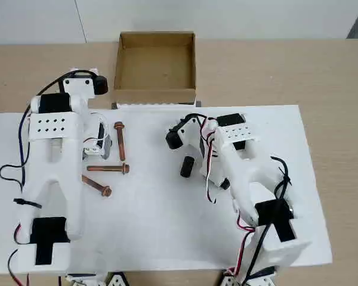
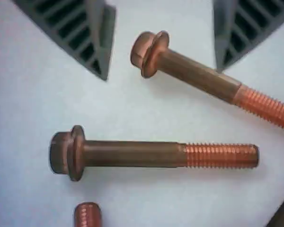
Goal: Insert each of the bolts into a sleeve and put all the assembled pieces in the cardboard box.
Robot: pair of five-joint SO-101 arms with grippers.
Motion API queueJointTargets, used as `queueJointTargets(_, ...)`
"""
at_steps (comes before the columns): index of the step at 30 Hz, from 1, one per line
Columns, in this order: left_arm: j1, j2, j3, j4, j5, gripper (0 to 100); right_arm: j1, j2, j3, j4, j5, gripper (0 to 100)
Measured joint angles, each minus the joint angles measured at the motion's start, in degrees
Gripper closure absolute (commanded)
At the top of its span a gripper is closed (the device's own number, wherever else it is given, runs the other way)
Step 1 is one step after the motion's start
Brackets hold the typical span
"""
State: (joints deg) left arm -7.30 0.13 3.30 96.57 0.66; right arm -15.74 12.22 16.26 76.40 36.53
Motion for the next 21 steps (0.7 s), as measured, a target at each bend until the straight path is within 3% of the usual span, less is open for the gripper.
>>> queueJointTargets(10, 0.0, 0.0, 0.0, 0.0, 0.0, 86, 0.4, -2.6, 0.4, 0.1, 0.0, 98.8)
queueJointTargets(21, 0.0, 0.0, 0.0, 0.0, 0.0, 86, 0.2, -22.9, 0.5, 8.1, -6.5, 99.3)
